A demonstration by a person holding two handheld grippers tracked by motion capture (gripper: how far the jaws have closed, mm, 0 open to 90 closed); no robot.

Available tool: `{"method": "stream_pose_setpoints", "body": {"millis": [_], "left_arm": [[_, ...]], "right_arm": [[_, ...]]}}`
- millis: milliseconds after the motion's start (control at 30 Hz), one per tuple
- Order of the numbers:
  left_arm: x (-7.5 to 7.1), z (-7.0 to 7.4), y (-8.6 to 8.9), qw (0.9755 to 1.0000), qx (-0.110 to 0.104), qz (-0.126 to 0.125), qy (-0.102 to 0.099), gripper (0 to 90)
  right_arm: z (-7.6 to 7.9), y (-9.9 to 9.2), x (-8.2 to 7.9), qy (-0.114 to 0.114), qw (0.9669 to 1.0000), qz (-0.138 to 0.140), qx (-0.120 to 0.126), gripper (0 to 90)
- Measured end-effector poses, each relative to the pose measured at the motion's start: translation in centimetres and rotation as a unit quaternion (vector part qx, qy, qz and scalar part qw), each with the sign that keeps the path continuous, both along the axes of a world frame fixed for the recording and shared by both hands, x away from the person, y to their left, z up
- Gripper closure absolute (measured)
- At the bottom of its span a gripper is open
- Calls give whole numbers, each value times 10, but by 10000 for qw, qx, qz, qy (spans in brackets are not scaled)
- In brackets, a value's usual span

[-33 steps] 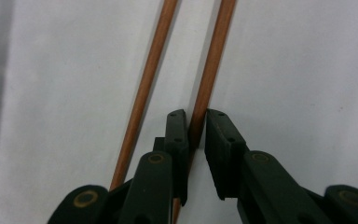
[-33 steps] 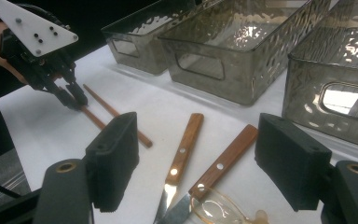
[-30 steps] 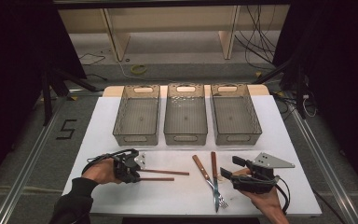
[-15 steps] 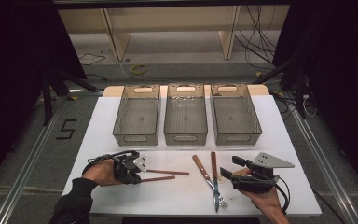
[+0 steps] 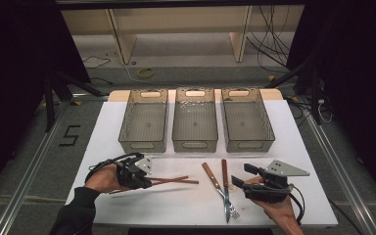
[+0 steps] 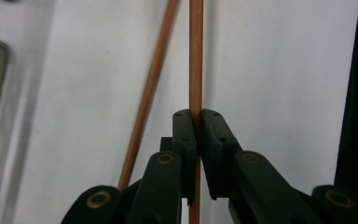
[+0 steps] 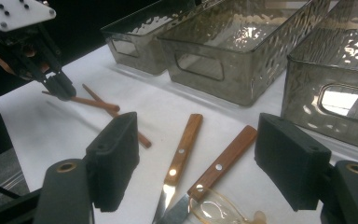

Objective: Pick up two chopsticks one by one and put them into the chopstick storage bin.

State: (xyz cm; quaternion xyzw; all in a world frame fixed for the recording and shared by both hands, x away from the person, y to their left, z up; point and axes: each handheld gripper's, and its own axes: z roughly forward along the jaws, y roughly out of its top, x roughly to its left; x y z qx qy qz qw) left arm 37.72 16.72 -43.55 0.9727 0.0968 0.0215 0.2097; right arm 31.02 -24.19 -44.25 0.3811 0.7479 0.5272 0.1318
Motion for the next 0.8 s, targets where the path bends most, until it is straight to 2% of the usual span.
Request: {"method": "stream_pose_setpoints", "body": {"millis": [200,367,533,800], "left_arm": [[3,11,1,9989,-256,373,-121,840],[10,19,3,9956,-467,768,-249,841],[20,27,7,9898,-717,1160,-408,840],[40,42,12,9792,-1134,1575,-586,840]], "right_arm": [[-1,0,0,9,10000,-7,25,313],[-1,-1,1,3,10000,-22,30,313],[-1,-1,1,5,10000,-39,47,312],[-1,-2,1,16,10000,-54,66,312]]}}
